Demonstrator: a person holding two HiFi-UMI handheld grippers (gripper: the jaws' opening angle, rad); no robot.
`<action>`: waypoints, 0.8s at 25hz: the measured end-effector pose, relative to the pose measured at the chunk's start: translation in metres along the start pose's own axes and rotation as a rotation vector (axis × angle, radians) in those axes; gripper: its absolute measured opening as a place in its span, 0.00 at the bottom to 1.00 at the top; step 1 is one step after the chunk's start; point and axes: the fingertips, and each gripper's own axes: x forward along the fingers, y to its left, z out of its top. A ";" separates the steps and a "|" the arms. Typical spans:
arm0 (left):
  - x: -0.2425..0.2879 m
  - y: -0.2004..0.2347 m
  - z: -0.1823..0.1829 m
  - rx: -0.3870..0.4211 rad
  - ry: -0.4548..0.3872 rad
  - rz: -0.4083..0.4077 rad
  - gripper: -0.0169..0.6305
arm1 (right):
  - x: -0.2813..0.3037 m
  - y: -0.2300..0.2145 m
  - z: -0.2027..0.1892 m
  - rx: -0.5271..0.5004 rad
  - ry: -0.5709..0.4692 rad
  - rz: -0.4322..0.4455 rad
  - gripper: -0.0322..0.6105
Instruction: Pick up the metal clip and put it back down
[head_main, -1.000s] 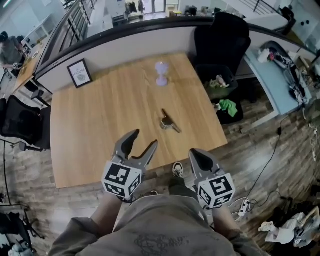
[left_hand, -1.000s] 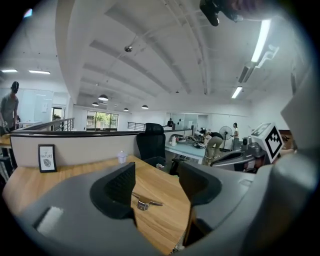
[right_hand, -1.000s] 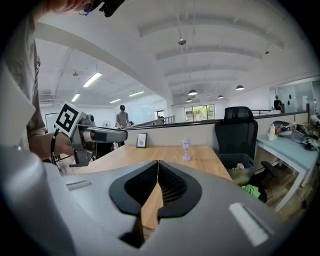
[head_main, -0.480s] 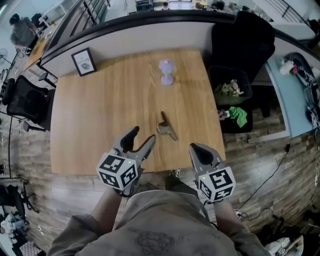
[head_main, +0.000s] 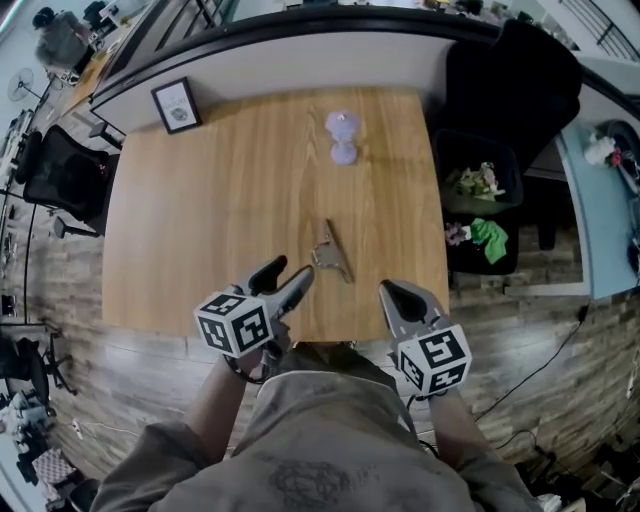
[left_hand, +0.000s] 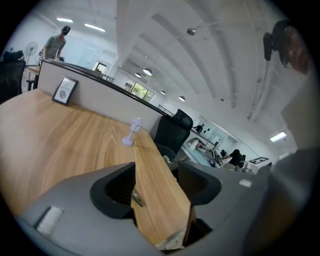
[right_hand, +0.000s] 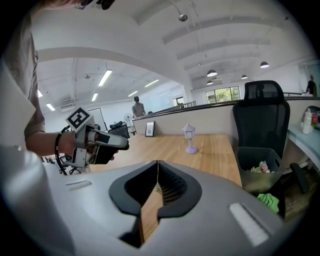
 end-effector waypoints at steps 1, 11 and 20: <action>0.003 0.003 -0.004 -0.026 0.009 0.001 0.44 | 0.003 -0.001 -0.002 0.005 0.005 0.006 0.07; 0.035 0.046 -0.044 -0.231 0.103 0.001 0.43 | 0.034 -0.005 -0.018 0.017 0.071 0.040 0.07; 0.074 0.076 -0.074 -0.387 0.171 -0.048 0.42 | 0.067 -0.011 -0.042 0.048 0.127 0.036 0.07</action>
